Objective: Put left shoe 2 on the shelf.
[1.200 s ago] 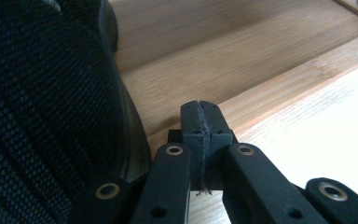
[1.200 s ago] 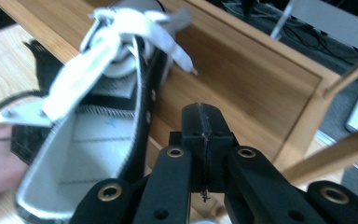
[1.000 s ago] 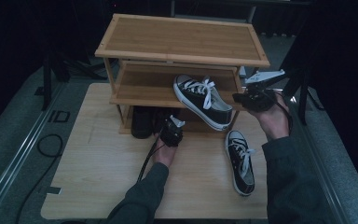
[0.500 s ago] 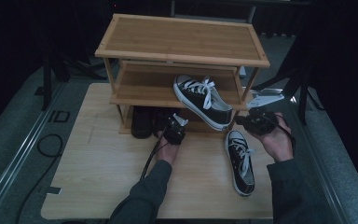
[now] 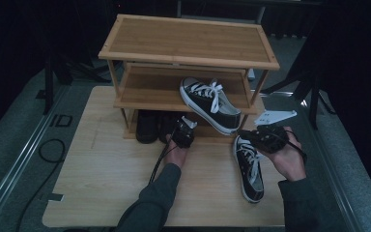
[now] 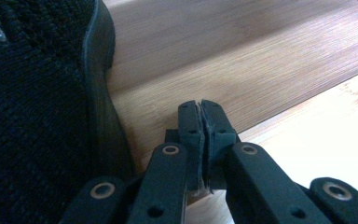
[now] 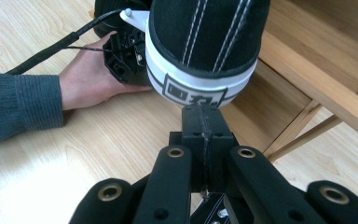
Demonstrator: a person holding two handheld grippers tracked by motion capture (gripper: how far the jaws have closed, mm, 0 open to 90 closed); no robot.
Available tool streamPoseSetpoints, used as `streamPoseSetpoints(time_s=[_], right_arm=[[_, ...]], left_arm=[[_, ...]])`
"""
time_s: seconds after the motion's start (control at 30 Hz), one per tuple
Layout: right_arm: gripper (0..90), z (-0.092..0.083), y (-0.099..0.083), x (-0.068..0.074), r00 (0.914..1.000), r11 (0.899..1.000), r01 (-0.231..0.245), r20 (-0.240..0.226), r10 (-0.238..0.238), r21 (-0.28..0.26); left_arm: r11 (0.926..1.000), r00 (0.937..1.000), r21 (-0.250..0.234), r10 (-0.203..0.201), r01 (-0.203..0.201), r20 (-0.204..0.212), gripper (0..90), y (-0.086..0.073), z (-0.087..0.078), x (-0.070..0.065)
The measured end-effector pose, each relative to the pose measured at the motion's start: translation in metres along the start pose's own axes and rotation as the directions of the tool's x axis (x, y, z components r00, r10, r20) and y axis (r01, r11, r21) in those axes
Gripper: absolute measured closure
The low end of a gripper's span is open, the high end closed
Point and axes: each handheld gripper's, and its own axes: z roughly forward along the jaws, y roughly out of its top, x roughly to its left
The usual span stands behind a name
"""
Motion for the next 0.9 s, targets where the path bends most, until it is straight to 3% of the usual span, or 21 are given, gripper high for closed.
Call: streamPoseSetpoints(time_s=[0.4,0.67,0.9], right_arm=[[89.8,0.002,0.005,0.004,0.9999,1.000,0.005,-0.015,-0.005,-0.013],[90.0,0.006,0.017,0.014,0.9970,0.998,0.033,-0.068,-0.036,-0.048],[90.0,0.014,0.022,0.015,0.9969,0.998,0.037,-0.068,-0.040,-0.040]], left_arm=[[0.9988,0.9988,-0.006,0.050,-0.050,-0.003,89.7,-0.001,0.002,-0.001],[0.9985,0.9982,-0.005,0.055,-0.055,-0.022,89.7,0.000,0.001,-0.001],[0.9986,0.9983,-0.005,0.053,-0.053,-0.024,89.8,0.000,0.001,-0.001]])
